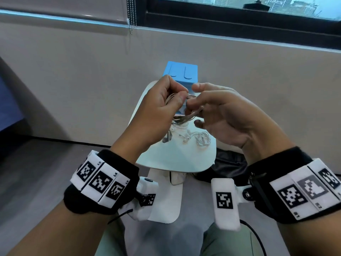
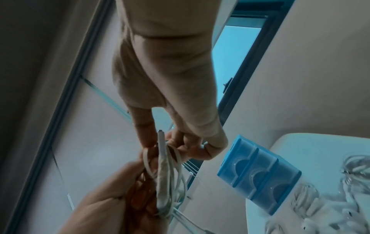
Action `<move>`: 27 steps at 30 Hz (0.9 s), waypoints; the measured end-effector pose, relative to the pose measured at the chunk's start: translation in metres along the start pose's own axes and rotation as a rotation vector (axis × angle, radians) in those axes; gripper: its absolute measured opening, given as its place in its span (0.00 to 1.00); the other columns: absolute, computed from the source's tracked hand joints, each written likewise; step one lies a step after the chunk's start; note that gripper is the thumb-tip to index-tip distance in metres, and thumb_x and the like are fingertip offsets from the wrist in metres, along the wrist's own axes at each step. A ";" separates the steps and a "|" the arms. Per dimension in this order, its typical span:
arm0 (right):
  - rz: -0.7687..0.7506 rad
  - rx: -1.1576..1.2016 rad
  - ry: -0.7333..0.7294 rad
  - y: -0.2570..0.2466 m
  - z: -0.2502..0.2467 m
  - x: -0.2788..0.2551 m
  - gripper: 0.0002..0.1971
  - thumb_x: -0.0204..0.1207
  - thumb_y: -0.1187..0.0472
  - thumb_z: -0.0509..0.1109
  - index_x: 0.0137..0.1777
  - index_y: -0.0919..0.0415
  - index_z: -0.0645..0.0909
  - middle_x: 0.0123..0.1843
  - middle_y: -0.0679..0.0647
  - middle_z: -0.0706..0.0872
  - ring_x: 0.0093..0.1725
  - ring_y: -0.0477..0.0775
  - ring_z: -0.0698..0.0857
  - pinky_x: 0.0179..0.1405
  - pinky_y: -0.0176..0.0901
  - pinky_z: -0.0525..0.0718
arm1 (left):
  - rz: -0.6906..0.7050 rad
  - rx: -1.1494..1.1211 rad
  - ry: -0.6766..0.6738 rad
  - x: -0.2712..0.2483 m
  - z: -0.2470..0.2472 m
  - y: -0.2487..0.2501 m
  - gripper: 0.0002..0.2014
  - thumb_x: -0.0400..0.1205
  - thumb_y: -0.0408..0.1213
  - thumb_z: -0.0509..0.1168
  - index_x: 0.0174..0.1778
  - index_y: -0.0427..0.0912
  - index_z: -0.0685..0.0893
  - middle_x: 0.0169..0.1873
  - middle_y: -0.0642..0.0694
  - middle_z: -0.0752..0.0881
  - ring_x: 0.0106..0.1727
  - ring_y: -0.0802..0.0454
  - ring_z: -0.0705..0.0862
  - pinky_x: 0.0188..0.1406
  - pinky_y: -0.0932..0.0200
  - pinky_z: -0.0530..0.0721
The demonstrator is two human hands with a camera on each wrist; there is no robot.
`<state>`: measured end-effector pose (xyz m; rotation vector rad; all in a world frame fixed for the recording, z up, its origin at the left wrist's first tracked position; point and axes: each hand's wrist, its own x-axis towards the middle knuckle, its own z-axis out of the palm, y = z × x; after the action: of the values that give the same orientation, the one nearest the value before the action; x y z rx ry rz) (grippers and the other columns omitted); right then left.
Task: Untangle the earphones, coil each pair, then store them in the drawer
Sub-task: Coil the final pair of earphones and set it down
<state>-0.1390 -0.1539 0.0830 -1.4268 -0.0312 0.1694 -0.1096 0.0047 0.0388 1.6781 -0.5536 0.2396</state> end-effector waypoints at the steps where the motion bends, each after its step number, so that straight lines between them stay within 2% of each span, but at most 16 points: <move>1: -0.029 -0.073 0.009 0.000 0.001 0.000 0.19 0.75 0.75 0.71 0.61 0.56 0.77 0.39 0.54 0.86 0.37 0.52 0.84 0.43 0.48 0.72 | 0.002 0.018 0.003 0.000 0.000 0.000 0.04 0.88 0.39 0.64 0.49 0.44 0.81 0.40 0.53 0.84 0.41 0.53 0.83 0.43 0.50 0.81; 2: -0.064 -0.161 0.025 0.001 0.001 0.000 0.21 0.75 0.76 0.72 0.64 0.58 0.77 0.40 0.54 0.86 0.40 0.54 0.84 0.46 0.51 0.74 | -0.002 0.030 0.006 0.001 0.001 0.001 0.05 0.87 0.41 0.64 0.49 0.45 0.81 0.40 0.52 0.84 0.40 0.48 0.83 0.42 0.44 0.82; 3: -0.105 -0.254 0.041 0.002 0.001 0.000 0.23 0.75 0.77 0.73 0.66 0.59 0.77 0.39 0.53 0.86 0.41 0.55 0.84 0.47 0.53 0.75 | -0.007 0.037 0.009 0.001 0.002 0.001 0.05 0.87 0.41 0.64 0.49 0.45 0.81 0.39 0.53 0.85 0.39 0.47 0.83 0.40 0.43 0.83; 6: -0.255 -0.555 0.100 0.002 0.001 0.001 0.23 0.77 0.73 0.75 0.66 0.53 0.77 0.39 0.57 0.88 0.40 0.63 0.88 0.47 0.58 0.87 | 0.001 0.074 0.041 0.003 0.002 0.001 0.04 0.88 0.36 0.64 0.50 0.41 0.81 0.36 0.59 0.85 0.39 0.58 0.83 0.43 0.56 0.80; 8: -0.342 -0.774 0.185 0.001 -0.002 0.002 0.19 0.78 0.70 0.74 0.62 0.48 0.80 0.42 0.57 0.91 0.42 0.65 0.91 0.47 0.63 0.92 | 0.013 0.136 0.069 0.005 0.002 0.000 0.04 0.88 0.37 0.65 0.50 0.42 0.82 0.38 0.58 0.83 0.40 0.59 0.81 0.43 0.58 0.77; 12: -0.381 -1.090 0.254 0.000 -0.005 0.002 0.16 0.80 0.70 0.68 0.58 0.47 0.84 0.46 0.58 0.90 0.37 0.53 0.92 0.45 0.54 0.93 | 0.011 0.276 0.093 0.007 0.002 -0.005 0.04 0.88 0.39 0.65 0.49 0.45 0.82 0.43 0.50 0.84 0.42 0.59 0.80 0.41 0.64 0.74; 14: -0.372 -1.194 0.251 -0.001 -0.004 0.000 0.16 0.79 0.68 0.68 0.57 0.45 0.83 0.50 0.57 0.88 0.36 0.54 0.91 0.42 0.51 0.92 | 0.007 0.310 0.087 0.007 0.002 -0.006 0.04 0.88 0.38 0.65 0.48 0.44 0.82 0.41 0.53 0.84 0.39 0.63 0.80 0.37 0.69 0.73; 17: -0.368 -1.405 0.234 -0.009 0.000 -0.006 0.15 0.77 0.71 0.68 0.55 0.50 0.86 0.47 0.58 0.87 0.38 0.59 0.89 0.40 0.53 0.91 | 0.006 0.353 0.065 0.007 0.003 -0.003 0.03 0.88 0.36 0.65 0.49 0.42 0.82 0.35 0.57 0.81 0.30 0.68 0.80 0.27 0.73 0.72; 20: -0.438 -1.602 0.281 -0.018 0.000 -0.009 0.13 0.77 0.69 0.70 0.48 0.49 0.89 0.47 0.54 0.87 0.46 0.60 0.87 0.47 0.51 0.87 | 0.019 0.421 0.039 0.007 0.001 -0.002 0.03 0.88 0.36 0.66 0.49 0.43 0.83 0.33 0.58 0.80 0.32 0.68 0.79 0.31 0.73 0.72; 22: -0.523 -1.667 0.346 -0.019 -0.002 -0.006 0.11 0.78 0.65 0.74 0.46 0.45 0.90 0.50 0.47 0.85 0.55 0.57 0.83 0.50 0.49 0.78 | -0.036 0.360 -0.039 0.008 -0.002 -0.002 0.05 0.88 0.36 0.66 0.47 0.43 0.84 0.29 0.59 0.80 0.29 0.64 0.77 0.33 0.69 0.73; 23: -0.561 -1.660 0.367 -0.019 -0.005 -0.003 0.10 0.78 0.63 0.76 0.46 0.44 0.90 0.50 0.45 0.84 0.55 0.55 0.81 0.50 0.49 0.76 | -0.083 0.260 -0.100 0.007 -0.002 -0.001 0.06 0.88 0.36 0.66 0.46 0.43 0.84 0.27 0.60 0.80 0.27 0.63 0.75 0.34 0.64 0.73; 25: -0.577 -1.499 0.354 -0.014 -0.010 0.003 0.07 0.77 0.62 0.77 0.44 0.47 0.92 0.46 0.44 0.84 0.49 0.52 0.83 0.46 0.46 0.78 | -0.167 0.000 -0.193 0.005 -0.002 0.002 0.08 0.90 0.33 0.64 0.44 0.41 0.82 0.25 0.60 0.78 0.25 0.59 0.71 0.29 0.62 0.71; 27: -0.526 -1.197 0.294 -0.007 -0.014 0.006 0.05 0.76 0.63 0.78 0.43 0.52 0.93 0.37 0.45 0.88 0.41 0.53 0.87 0.44 0.42 0.80 | -0.196 -0.192 -0.211 0.003 -0.001 0.006 0.08 0.90 0.31 0.62 0.45 0.39 0.81 0.26 0.54 0.78 0.25 0.57 0.69 0.25 0.64 0.69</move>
<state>-0.1304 -0.1675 0.0871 -2.5531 -0.3027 -0.5980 -0.1095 0.0043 0.0453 1.5659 -0.5461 -0.1309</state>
